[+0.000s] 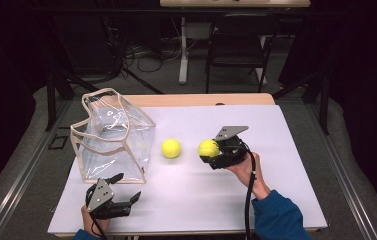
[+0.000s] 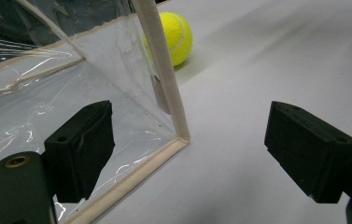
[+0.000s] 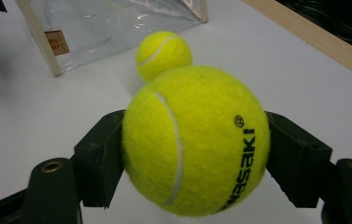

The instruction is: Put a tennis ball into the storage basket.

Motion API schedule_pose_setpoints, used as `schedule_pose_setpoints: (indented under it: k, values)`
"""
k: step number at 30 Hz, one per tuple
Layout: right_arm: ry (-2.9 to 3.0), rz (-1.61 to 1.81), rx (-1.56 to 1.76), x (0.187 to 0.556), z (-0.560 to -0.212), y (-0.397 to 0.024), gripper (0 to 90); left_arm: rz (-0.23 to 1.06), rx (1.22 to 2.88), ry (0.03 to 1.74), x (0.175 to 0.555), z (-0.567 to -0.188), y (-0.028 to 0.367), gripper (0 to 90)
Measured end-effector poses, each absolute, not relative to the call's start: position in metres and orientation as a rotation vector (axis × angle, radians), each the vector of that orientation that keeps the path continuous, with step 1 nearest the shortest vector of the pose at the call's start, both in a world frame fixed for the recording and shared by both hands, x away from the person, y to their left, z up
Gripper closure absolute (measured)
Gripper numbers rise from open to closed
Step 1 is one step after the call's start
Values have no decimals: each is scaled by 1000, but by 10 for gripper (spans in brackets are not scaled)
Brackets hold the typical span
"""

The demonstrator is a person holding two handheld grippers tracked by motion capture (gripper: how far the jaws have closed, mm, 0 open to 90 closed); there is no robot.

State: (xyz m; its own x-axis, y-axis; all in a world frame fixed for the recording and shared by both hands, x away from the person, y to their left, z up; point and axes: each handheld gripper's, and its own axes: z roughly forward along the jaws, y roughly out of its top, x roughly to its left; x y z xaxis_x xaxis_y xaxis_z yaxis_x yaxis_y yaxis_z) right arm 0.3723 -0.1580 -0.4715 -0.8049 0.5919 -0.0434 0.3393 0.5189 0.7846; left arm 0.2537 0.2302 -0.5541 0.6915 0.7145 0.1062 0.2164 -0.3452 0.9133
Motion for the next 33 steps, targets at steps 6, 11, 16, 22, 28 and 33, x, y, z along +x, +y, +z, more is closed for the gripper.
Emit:
schedule_pose_setpoints:
  k: [6, 11, 16, 22, 28, 33]
  values:
    - [2448, 1187, 759, 373, -465, -154, 268, 618, 1891, 723, 253, -554, 230, 160]
    - [2449, 1187, 748, 375, -462, -151, 268, 621, 1892, 724, 253, -554, 231, 160]
    - [2442, 1199, 731, 374, -456, -146, 268, 625, 1892, 725, 252, -554, 230, 160]
    - [2438, 1207, 717, 376, -451, -142, 268, 621, 1890, 723, 253, -554, 231, 160]
    - [2433, 1224, 706, 377, -447, -138, 268, 620, 1891, 724, 253, -554, 231, 160]
    - [2427, 1240, 692, 378, -442, -134, 268, 619, 1892, 721, 253, -554, 230, 160]
